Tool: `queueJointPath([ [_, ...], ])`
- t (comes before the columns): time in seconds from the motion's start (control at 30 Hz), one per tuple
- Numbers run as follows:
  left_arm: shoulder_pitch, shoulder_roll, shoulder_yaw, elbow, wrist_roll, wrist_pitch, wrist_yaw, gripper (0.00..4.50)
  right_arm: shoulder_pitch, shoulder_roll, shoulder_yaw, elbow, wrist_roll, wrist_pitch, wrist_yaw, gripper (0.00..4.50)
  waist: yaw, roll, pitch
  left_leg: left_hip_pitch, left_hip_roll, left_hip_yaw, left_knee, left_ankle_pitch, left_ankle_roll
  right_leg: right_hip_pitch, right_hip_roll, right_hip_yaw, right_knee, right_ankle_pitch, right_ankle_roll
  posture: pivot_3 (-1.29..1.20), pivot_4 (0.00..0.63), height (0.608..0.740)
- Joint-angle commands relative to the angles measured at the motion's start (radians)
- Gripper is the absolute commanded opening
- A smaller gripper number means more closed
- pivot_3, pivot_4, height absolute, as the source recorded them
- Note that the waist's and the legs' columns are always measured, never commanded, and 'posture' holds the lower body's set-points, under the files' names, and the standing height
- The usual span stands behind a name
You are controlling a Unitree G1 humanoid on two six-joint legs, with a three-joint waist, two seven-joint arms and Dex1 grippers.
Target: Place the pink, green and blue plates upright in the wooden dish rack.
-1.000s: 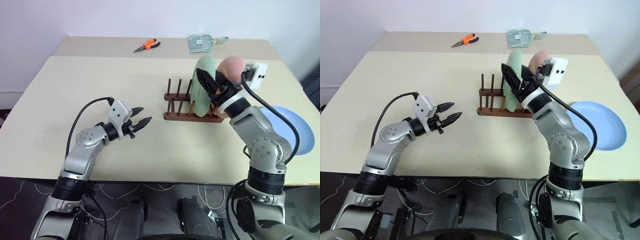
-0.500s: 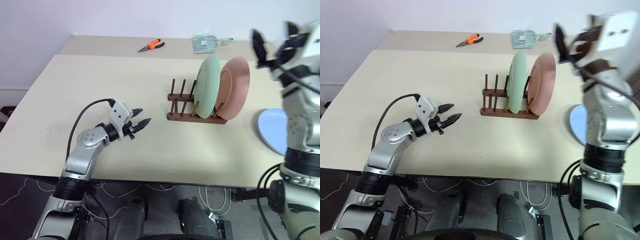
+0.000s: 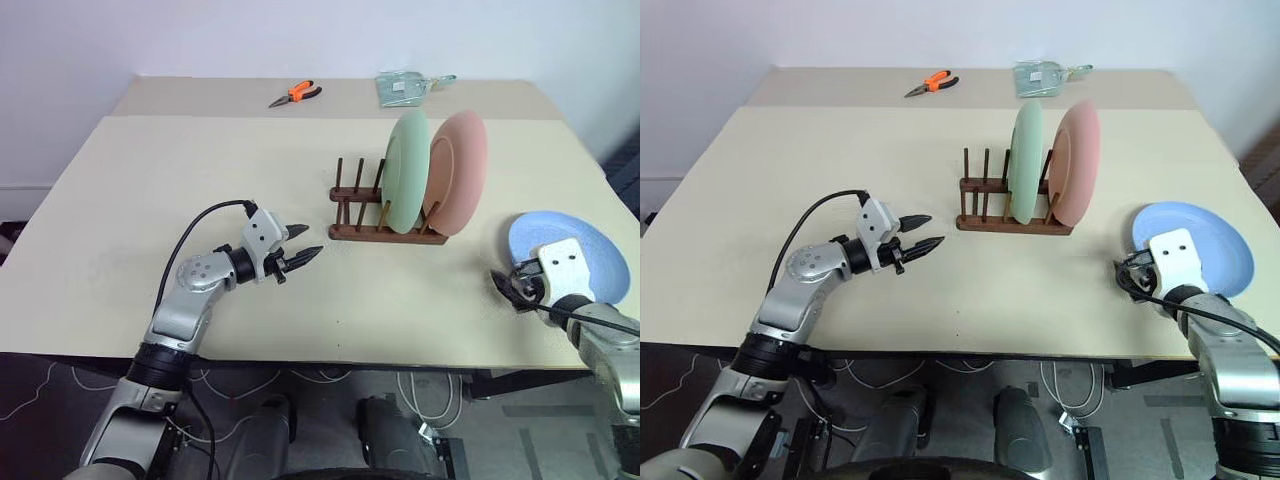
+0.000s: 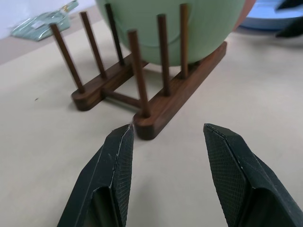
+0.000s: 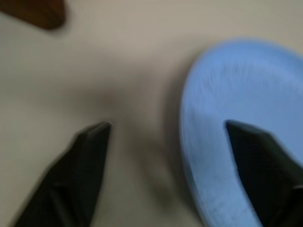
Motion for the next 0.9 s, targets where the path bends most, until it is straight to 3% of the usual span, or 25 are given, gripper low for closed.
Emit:
queueJointPath([
  [0.03, -0.024, -0.002, 0.005, -0.011, 0.008, -0.024, -0.007, 2.38, -0.030, 0.006, -0.002, 0.020, -0.053, -0.018, -0.036, 2.15, 0.002, 0.000, 0.000, 0.000, 0.000, 0.000, 0.000, 0.000, 0.000, 0.000, 0.000, 0.000, 0.000, 0.000, 0.000, 0.00, 0.150, 0.740],
  [0.17, -0.020, 0.000, 0.010, -0.016, 0.008, -0.024, -0.006, 2.38, -0.059, 0.004, 0.000, 0.034, -0.083, -0.033, -0.042, 0.07, 0.001, 0.000, 0.000, -0.001, 0.000, 0.000, 0.000, 0.000, 0.000, 0.000, 0.000, 0.000, 0.000, 0.000, 0.001, 0.00, 0.150, 0.740],
  [0.27, -0.013, 0.003, 0.022, -0.017, 0.013, -0.027, 0.010, 2.38, -0.134, 0.003, -0.028, -0.001, -0.102, -0.123, -0.070, 0.07, -0.003, 0.000, 0.000, -0.001, 0.000, 0.000, 0.000, 0.000, 0.000, 0.000, 0.000, 0.000, 0.000, 0.000, 0.002, 0.00, 0.150, 0.740],
  [0.43, -0.013, 0.008, 0.070, 0.042, 0.042, -0.063, 0.084, 2.38, -0.431, 0.020, -0.072, -0.096, -0.044, -0.253, -0.115, 0.07, -0.011, 0.003, 0.002, 0.000, 0.000, 0.001, 0.000, 0.000, 0.000, -0.002, 0.000, 0.000, 0.001, 0.002, 0.004, 0.00, 0.150, 0.740],
  [0.53, -0.023, 0.009, 0.095, 0.108, 0.074, -0.109, 0.146, 2.38, -0.647, 0.105, -0.107, -0.149, 0.130, -0.209, -0.120, 0.07, -0.008, 0.003, 0.002, 0.000, 0.001, 0.000, -0.001, 0.000, 0.000, -0.002, 0.001, 0.000, 0.001, 0.002, 0.005, 0.00, 0.150, 0.740],
  [0.67, -0.031, 0.016, 0.134, 0.195, 0.089, -0.167, 0.195, 2.38, -0.861, 0.269, -0.101, -0.263, 0.584, -0.033, -0.118, 0.07, 0.001, 0.002, 0.001, -0.001, 0.001, -0.006, -0.003, 0.000, 0.000, -0.001, 0.001, -0.003, 0.001, 0.002, 0.005, 0.00, 0.150, 0.740],
  [0.8, -0.021, 0.024, 0.149, 0.214, 0.097, -0.185, 0.208, 2.38, -0.869, 0.482, -0.009, -0.314, 0.873, 0.034, -0.209, 0.07, 0.001, 0.002, 0.001, -0.002, 0.000, -0.008, -0.004, 0.000, 0.000, -0.002, 0.000, -0.004, 0.001, 0.002, 0.004, 0.00, 0.150, 0.740],
  [0.9, -0.008, 0.026, 0.155, 0.206, 0.096, -0.180, 0.210, 2.38, -0.834, 0.658, 0.048, -0.272, 0.973, 0.043, -0.355, 0.07, -0.005, 0.002, 0.001, -0.001, 0.000, -0.009, -0.004, 0.000, 0.000, -0.003, 0.000, -0.004, 0.003, 0.002, 0.004, 0.00, 0.150, 0.740],
])
